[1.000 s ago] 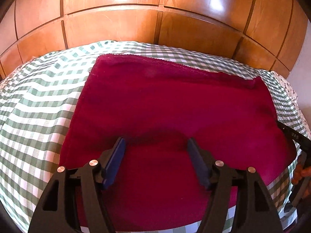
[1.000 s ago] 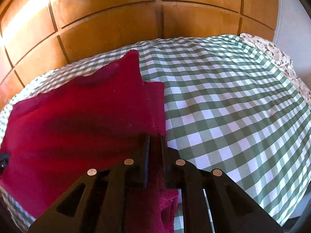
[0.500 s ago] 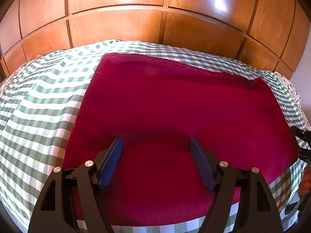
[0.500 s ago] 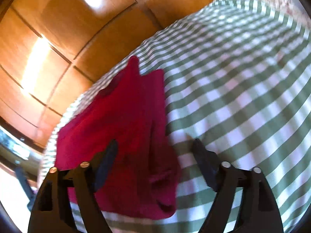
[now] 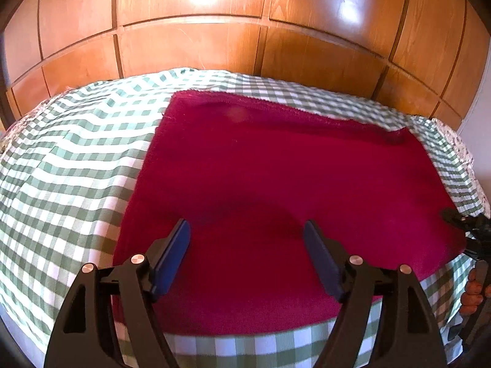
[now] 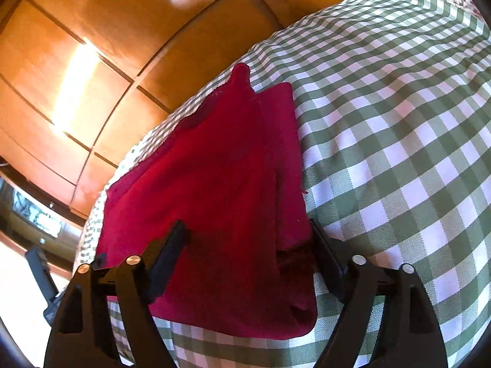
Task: Fold small clothes
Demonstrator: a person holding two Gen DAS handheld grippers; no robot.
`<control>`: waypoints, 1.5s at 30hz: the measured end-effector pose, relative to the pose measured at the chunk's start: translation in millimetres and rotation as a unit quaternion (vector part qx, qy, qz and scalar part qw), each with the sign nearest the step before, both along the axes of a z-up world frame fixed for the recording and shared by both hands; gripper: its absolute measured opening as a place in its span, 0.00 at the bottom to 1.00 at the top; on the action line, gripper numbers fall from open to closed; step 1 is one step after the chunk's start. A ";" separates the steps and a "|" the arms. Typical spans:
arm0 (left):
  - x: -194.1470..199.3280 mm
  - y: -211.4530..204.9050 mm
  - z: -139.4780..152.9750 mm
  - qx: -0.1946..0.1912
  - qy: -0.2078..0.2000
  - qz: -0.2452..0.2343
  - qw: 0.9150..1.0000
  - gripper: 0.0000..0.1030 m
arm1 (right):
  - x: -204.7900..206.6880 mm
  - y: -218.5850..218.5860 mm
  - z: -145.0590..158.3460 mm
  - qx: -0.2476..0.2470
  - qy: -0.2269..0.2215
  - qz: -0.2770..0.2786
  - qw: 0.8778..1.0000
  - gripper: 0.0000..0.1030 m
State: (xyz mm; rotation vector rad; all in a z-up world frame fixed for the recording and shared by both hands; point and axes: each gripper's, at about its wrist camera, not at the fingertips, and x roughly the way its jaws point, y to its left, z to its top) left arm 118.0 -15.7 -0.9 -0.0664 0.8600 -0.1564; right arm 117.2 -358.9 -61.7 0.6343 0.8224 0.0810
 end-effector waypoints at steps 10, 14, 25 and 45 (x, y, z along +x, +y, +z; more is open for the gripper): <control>8.7 16.1 -10.1 -0.048 0.036 -0.014 0.998 0.45 | 3.2 4.1 -1.6 0.027 0.009 0.018 0.999 0.35; 12.9 14.9 -14.9 -0.045 0.041 -0.018 0.998 0.46 | 4.5 11.0 6.2 0.024 0.009 0.021 0.999 0.32; 26.3 41.4 -15.6 -0.126 0.075 -0.038 0.988 0.38 | 12.8 67.8 69.8 0.026 -0.060 0.089 0.994 0.29; 7.6 159.4 6.0 -0.257 0.046 -0.007 0.965 0.36 | 70.9 221.6 96.7 0.030 -0.077 0.230 0.970 0.27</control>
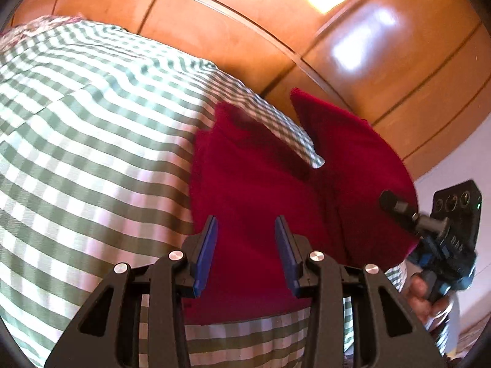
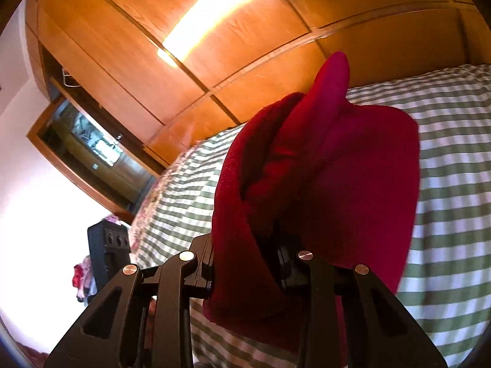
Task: Fold small clothes
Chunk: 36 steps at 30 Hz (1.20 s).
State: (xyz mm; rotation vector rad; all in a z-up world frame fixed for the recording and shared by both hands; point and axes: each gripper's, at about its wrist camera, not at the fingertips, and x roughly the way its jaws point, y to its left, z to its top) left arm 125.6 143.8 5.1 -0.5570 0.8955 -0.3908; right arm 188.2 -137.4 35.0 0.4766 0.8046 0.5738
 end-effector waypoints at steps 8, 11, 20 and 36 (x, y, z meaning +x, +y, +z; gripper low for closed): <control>-1.7 25.2 -4.7 -0.066 0.013 0.005 0.998 0.54 | -11.5 71.2 -18.9 -0.105 -0.028 0.073 0.991 0.27; -1.4 30.4 -2.5 -0.105 0.018 -0.001 0.994 0.62 | -8.9 85.7 -39.5 -0.149 -0.021 0.069 0.986 0.27; 16.7 8.9 3.8 -0.113 0.034 -0.015 0.993 0.74 | -29.4 97.0 -39.0 -0.129 -0.053 0.108 0.984 0.54; 63.5 -36.4 -2.2 -0.048 0.100 -0.044 0.993 0.60 | -86.2 -7.5 -36.0 -0.114 -0.034 0.010 0.993 0.54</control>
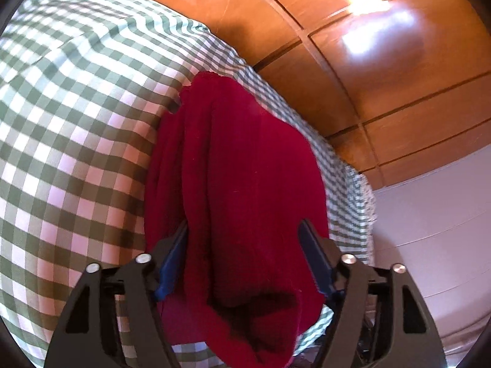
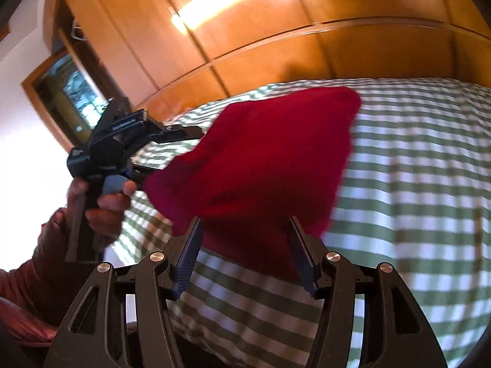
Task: Fold small clothes
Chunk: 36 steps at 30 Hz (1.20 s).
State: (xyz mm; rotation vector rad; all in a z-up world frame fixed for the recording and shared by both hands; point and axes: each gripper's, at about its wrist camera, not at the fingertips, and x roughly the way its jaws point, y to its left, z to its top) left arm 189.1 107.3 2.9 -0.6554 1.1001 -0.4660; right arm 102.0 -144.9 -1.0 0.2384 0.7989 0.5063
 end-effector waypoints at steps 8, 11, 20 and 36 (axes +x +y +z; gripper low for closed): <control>-10.0 -5.1 19.8 0.077 -0.059 0.021 0.995 0.21 | -6.6 -13.6 -7.7 -0.006 0.003 -0.027 1.000 0.40; -23.1 -2.8 30.6 0.109 -0.090 0.029 0.989 0.20 | -4.9 -6.4 -9.0 -0.011 0.001 -0.015 1.000 0.37; -31.9 -5.0 -12.6 0.211 -0.067 0.050 0.974 0.31 | -1.1 25.3 -42.0 -0.063 0.028 0.013 0.998 0.37; -44.7 -10.4 -5.3 0.237 -0.102 0.044 0.965 0.36 | 81.5 -33.9 3.6 0.026 0.042 -0.077 0.996 0.75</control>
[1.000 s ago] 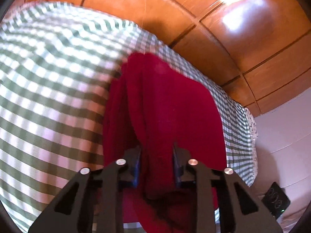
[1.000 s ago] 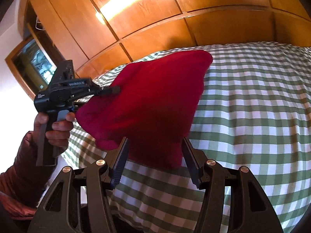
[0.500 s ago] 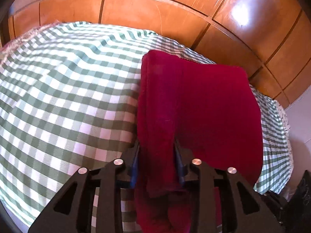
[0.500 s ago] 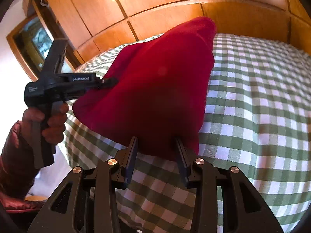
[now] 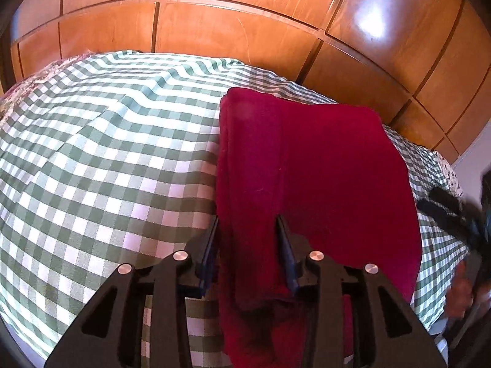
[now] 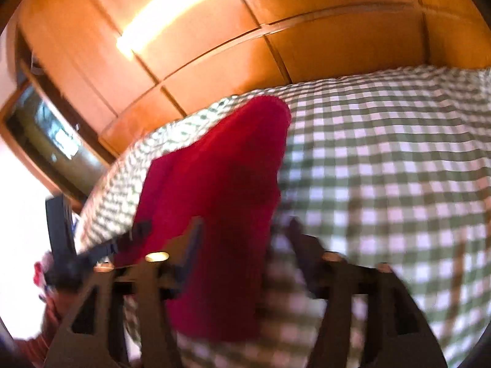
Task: Fold small clothes
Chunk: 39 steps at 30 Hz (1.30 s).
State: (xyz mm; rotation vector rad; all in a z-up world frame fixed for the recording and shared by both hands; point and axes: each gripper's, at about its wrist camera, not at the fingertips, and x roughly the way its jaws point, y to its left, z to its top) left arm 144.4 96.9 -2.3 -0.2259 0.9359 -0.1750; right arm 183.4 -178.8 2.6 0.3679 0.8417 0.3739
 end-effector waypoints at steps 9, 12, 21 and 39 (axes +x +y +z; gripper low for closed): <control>-4.5 1.5 -12.1 -0.003 -0.008 0.007 1.000 0.36 | 79.3 6.6 -46.8 0.130 0.103 -0.013 0.986 0.56; -4.9 5.0 -17.7 -0.005 -0.003 0.018 1.000 0.37 | 81.4 29.6 -28.8 0.072 0.065 0.009 0.995 0.44; 3.0 -5.9 -9.2 0.036 -0.012 0.013 0.999 0.50 | 82.9 32.4 -53.7 0.025 0.076 -0.016 0.997 0.45; 2.8 3.1 -7.0 0.041 -0.018 0.011 0.999 0.65 | 61.6 16.2 -48.5 0.051 0.075 0.006 0.996 0.81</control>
